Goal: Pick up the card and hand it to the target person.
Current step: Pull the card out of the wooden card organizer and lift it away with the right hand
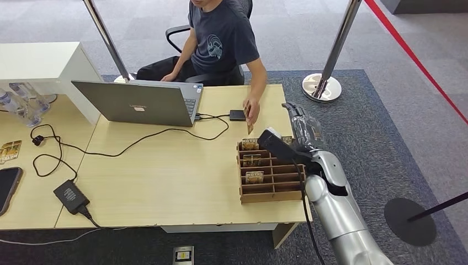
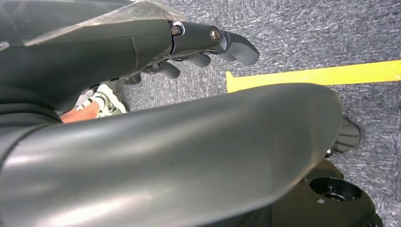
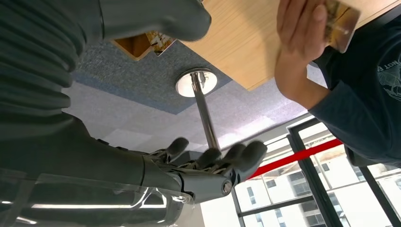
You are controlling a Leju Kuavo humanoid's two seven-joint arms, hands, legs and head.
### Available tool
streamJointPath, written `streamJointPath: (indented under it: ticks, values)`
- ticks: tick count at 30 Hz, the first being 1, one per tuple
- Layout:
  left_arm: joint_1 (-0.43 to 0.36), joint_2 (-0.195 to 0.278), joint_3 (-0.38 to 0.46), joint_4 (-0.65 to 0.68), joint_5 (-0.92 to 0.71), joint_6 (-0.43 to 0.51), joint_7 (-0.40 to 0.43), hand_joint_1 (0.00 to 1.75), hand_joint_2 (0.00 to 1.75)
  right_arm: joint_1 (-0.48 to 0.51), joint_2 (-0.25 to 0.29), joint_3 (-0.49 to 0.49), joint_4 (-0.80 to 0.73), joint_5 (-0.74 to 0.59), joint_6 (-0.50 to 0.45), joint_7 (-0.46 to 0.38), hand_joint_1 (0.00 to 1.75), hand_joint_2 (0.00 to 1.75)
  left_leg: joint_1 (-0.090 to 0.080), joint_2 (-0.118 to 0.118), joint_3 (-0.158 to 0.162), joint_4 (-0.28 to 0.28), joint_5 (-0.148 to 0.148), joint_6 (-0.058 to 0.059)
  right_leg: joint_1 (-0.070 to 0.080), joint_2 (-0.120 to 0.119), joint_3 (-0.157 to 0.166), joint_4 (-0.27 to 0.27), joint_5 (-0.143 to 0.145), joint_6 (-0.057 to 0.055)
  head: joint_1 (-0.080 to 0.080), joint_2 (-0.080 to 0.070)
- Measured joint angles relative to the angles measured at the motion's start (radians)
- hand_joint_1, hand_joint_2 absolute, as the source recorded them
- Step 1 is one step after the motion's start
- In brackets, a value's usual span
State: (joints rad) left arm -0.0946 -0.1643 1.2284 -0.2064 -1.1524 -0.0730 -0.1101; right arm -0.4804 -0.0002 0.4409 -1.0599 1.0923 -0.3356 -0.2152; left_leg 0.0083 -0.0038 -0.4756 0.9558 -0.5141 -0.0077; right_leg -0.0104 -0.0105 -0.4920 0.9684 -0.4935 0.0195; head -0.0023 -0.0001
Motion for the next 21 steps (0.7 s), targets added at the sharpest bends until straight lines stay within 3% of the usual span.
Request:
streamJointPath:
  ticks: [5,14,18,21]
  values:
    - [0.000,0.000,0.000,0.000,-0.003,0.000,-0.002,0.00,0.00,0.010,-0.002,0.000,-0.004,0.029,-0.009,0.003,1.33,1.75,0.000,0.000,0.000,0.000,0.000,0.000,0.000,0.000,0.000,0.000,0.000,0.000,0.000,0.000]
    - [0.000,0.001,0.000,0.000,-0.004,0.000,-0.003,0.00,0.00,0.024,-0.007,0.001,-0.059,0.096,-0.009,0.015,1.29,1.75,0.000,0.000,0.000,0.000,0.000,0.000,0.000,0.000,0.000,0.000,0.000,0.000,0.000,0.000]
    - [0.000,0.001,0.000,0.000,-0.004,0.000,-0.003,0.00,0.00,0.024,-0.010,0.003,-0.077,0.129,-0.008,0.035,1.06,1.75,0.000,0.000,0.000,0.000,0.000,0.000,0.000,0.000,0.000,0.000,0.000,0.000,0.000,0.000]
    - [0.000,0.001,0.000,0.000,-0.004,0.000,-0.003,0.00,0.00,0.024,-0.011,0.010,-0.086,0.142,-0.008,0.041,1.01,1.75,0.000,0.000,0.000,0.000,0.000,0.000,0.000,0.000,0.000,0.000,0.000,0.000,0.000,0.000]
